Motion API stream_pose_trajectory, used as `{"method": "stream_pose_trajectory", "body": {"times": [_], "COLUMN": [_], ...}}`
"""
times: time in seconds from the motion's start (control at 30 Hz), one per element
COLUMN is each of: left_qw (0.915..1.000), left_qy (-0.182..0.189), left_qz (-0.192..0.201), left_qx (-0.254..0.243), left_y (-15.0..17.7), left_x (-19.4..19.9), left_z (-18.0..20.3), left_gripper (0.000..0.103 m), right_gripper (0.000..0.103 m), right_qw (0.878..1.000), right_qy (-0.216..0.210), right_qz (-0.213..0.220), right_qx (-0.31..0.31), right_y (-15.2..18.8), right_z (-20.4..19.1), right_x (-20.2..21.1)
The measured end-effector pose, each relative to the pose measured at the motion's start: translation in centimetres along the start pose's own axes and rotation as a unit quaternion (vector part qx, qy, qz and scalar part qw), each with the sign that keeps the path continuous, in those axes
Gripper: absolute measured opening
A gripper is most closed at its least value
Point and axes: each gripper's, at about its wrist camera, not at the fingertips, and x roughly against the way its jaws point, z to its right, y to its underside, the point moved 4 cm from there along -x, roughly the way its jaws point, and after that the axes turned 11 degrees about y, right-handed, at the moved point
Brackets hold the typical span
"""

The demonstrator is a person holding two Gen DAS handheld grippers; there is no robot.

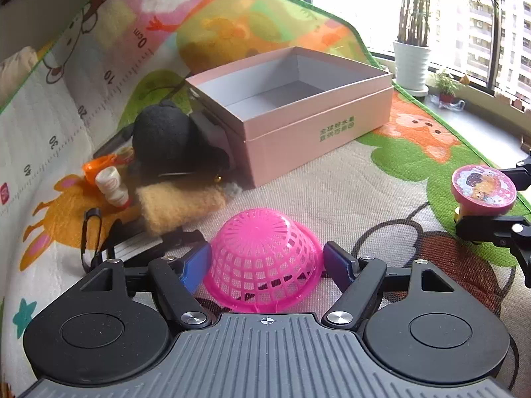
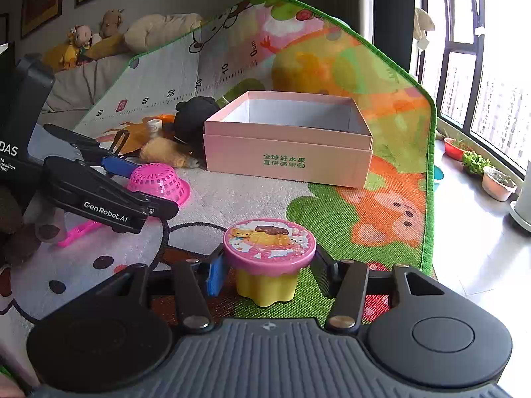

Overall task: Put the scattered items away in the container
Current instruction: 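Carry the pink scoop into the pink box and open the left gripper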

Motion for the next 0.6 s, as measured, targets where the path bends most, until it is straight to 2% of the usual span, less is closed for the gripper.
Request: {"method": "stream_pose_trajectory", "body": {"times": [0.17,0.33,0.6], "left_qw": [0.9993,0.9984,0.9974], "left_qy": [0.027,0.048,0.053], "left_qz": [0.017,0.017,0.026], "left_qx": [-0.019,-0.024,-0.042], "left_y": [0.4,0.1,-3.5], "left_x": [2.2,2.8,2.4], "left_z": [1.8,2.7,2.2], "left_gripper": [0.079,0.079,0.079], "right_gripper": [0.053,0.053,0.053], "right_qw": [1.000,1.000,1.000], "right_qy": [0.002,0.012,0.012], "right_qz": [0.000,0.004,0.025], "right_qx": [-0.002,0.005,0.003], "right_y": [-0.1,-0.4,-1.9], "right_z": [-0.2,-0.2,0.8], "right_x": [0.5,0.8,0.8]}}
